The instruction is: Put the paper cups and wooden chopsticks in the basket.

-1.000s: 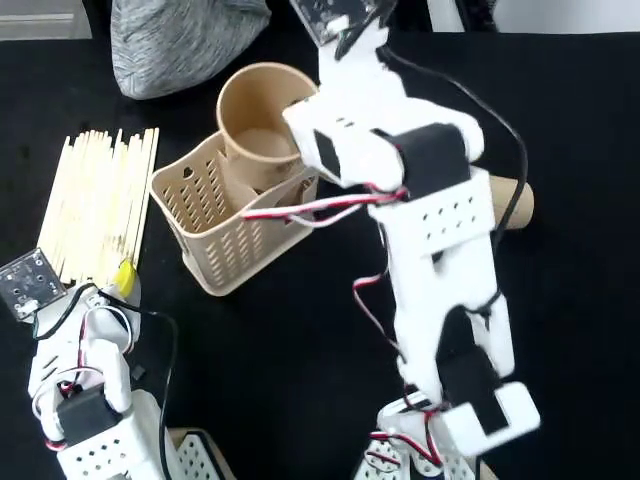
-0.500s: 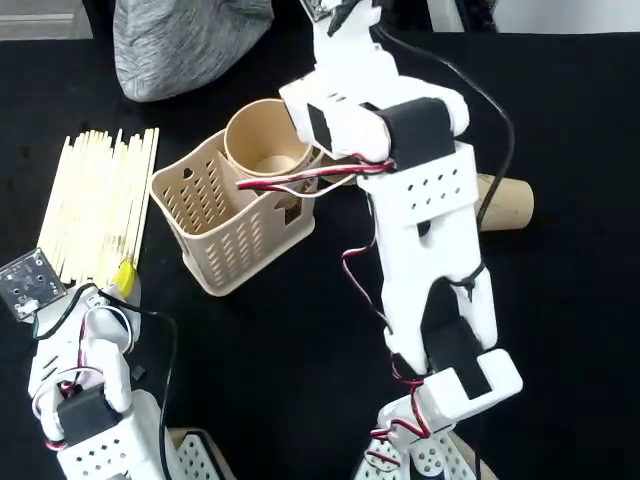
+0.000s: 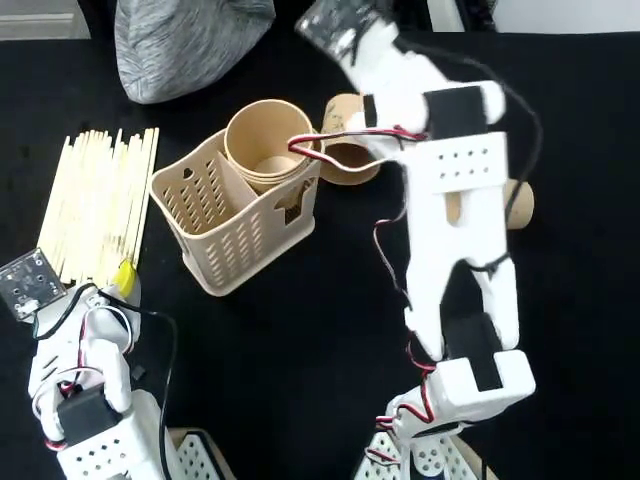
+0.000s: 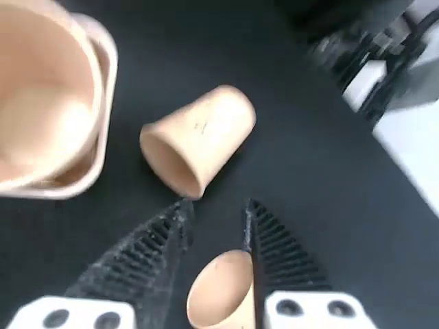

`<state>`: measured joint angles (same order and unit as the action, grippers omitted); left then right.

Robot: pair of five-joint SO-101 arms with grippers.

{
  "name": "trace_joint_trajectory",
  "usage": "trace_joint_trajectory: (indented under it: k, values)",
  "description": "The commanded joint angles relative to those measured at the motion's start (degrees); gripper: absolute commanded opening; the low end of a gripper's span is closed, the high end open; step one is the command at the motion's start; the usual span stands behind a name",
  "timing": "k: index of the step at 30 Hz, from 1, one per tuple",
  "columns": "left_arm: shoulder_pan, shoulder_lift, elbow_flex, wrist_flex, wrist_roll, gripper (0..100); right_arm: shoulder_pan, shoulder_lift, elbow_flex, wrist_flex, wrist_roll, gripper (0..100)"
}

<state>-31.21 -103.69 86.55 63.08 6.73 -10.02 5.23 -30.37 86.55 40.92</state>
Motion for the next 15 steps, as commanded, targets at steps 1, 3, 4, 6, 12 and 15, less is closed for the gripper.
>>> trace_joint_trajectory:
  k: [1, 3, 4, 6, 12, 15]
  values:
    - [0.0, -0.5, 0.1, -1.4, 0.6, 29, 1.2, -3.3, 15.3, -11.2, 1.6, 13.5]
    - [0.0, -0.5, 0.1, -1.4, 0.6, 29, 1.5, -5.7, 24.4, -18.1, 1.6, 13.5]
    - [0.0, -0.5, 0.1, -1.4, 0.6, 29, 1.7, -7.3, 28.9, -21.8, 1.6, 13.5]
    - [0.0, -0.5, 0.1, -1.4, 0.6, 29, 2.2, -10.8, 37.8, -29.4, 1.4, 13.5]
    - [0.0, -0.5, 0.1, -1.4, 0.6, 29, 3.9, -18.3, 61.1, -50.6, 1.4, 13.5]
    - [0.0, -0.5, 0.1, -1.4, 0.6, 29, 3.7, -18.0, 69.8, -63.0, 1.3, 13.5]
